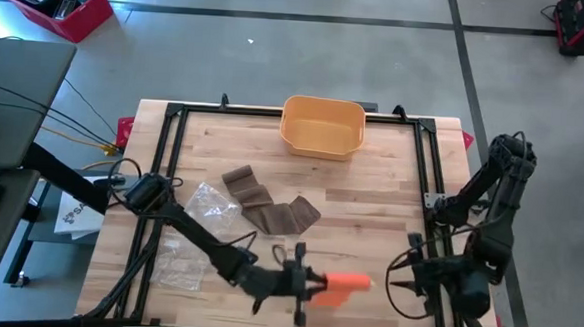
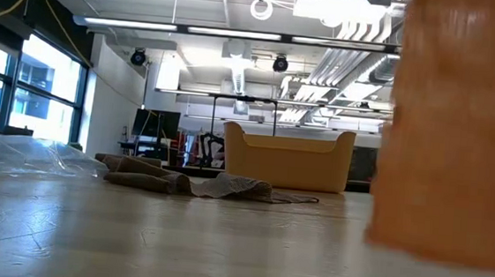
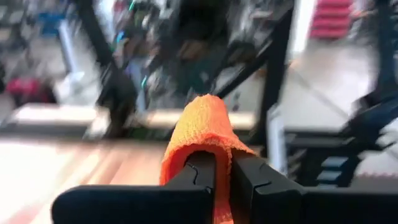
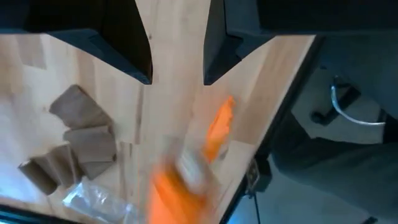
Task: Roll bandage
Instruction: Roll the orange bandage
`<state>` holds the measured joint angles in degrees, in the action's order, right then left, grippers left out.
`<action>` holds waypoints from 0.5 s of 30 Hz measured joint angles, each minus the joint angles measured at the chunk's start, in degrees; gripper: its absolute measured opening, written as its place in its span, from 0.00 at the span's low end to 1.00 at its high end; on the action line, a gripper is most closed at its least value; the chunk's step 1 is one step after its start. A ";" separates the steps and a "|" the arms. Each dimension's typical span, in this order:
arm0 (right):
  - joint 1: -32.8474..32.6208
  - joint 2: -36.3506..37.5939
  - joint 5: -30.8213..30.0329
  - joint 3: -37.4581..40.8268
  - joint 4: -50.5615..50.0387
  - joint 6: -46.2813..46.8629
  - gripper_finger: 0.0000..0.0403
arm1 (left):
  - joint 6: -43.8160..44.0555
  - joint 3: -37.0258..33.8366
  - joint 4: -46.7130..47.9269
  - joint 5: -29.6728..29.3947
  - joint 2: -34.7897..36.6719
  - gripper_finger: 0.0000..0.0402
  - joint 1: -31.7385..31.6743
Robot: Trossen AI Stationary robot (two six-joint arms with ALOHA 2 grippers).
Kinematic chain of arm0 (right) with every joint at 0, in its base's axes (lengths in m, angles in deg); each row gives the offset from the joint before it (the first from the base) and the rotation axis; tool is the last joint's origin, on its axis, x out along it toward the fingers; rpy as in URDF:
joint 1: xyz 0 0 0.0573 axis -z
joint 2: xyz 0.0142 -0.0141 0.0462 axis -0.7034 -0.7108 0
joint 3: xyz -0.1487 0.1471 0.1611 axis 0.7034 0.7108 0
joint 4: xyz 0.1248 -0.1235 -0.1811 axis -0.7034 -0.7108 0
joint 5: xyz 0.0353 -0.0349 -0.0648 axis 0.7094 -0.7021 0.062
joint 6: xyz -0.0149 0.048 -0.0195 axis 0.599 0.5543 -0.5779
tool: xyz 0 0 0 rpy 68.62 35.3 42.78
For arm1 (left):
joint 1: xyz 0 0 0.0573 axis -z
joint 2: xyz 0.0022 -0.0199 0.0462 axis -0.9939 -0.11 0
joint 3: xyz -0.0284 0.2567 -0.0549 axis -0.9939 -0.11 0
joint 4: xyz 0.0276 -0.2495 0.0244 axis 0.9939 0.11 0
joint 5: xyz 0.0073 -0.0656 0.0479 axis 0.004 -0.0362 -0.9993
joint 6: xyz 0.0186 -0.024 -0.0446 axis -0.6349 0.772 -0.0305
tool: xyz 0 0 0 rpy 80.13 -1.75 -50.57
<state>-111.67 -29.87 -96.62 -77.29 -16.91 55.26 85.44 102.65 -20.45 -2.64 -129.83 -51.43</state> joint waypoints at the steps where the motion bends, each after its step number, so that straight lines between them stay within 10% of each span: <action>1: -0.15 -0.03 0.26 0.42 0.67 0.61 0.33 | 2.05 -1.53 0.30 -0.13 -0.04 0.02 -0.67; 15: 12.58 -4.09 21.40 21.06 46.51 -15.38 0.33 | 17.40 -22.30 -8.26 -6.99 -0.06 0.02 -11.24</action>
<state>-99.08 -33.96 -75.22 -56.23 29.60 39.88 102.84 80.36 -28.71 -9.63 -129.90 -62.68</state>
